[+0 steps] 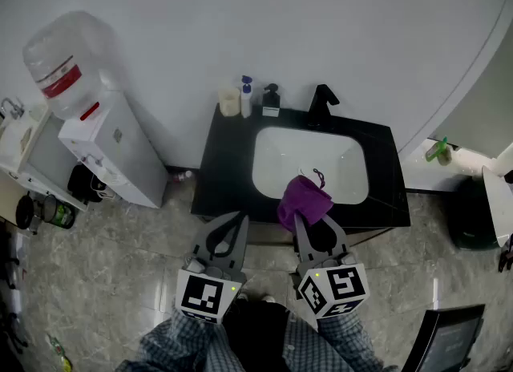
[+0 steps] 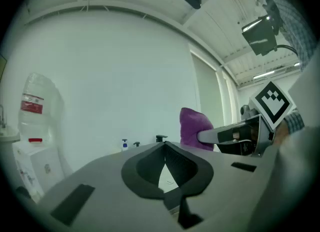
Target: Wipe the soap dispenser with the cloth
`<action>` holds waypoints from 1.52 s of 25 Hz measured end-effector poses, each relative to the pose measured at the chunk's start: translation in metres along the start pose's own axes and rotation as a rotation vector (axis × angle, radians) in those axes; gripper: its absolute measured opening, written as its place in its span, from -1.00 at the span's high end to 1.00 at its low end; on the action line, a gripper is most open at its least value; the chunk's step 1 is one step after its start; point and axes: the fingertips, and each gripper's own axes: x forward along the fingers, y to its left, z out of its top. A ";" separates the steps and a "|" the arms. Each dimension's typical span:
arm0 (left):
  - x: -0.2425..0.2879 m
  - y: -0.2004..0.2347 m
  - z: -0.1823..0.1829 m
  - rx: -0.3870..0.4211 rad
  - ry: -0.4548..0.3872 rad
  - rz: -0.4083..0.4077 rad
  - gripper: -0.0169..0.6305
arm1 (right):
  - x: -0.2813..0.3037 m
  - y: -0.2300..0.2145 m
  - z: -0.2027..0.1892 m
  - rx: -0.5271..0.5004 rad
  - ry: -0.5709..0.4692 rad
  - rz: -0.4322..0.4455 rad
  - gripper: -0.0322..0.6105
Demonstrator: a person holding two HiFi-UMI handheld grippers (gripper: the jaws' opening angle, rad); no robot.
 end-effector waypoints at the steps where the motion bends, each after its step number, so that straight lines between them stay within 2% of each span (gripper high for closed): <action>1: 0.000 0.000 0.000 -0.001 0.001 0.000 0.94 | 0.000 0.000 0.000 0.000 0.000 0.000 0.67; 13: 0.001 0.001 -0.002 -0.006 0.004 0.002 0.94 | 0.001 -0.003 -0.002 0.015 0.001 -0.008 0.67; 17: 0.002 -0.002 -0.003 -0.005 0.012 0.004 0.94 | -0.002 0.000 0.001 -0.145 0.009 -0.005 0.67; 21: 0.003 -0.007 -0.001 0.001 0.014 0.011 0.94 | -0.004 -0.006 0.000 -0.060 0.003 0.005 0.67; 26: 0.003 -0.017 0.000 0.002 0.014 0.028 0.94 | -0.015 -0.008 0.004 -0.162 0.007 0.015 0.67; 29: 0.003 -0.027 -0.003 0.012 0.036 0.033 0.94 | -0.022 -0.012 0.005 -0.127 -0.001 0.033 0.67; 38: 0.011 -0.054 -0.001 0.019 0.014 0.043 0.94 | -0.039 -0.035 -0.001 -0.097 -0.004 0.040 0.67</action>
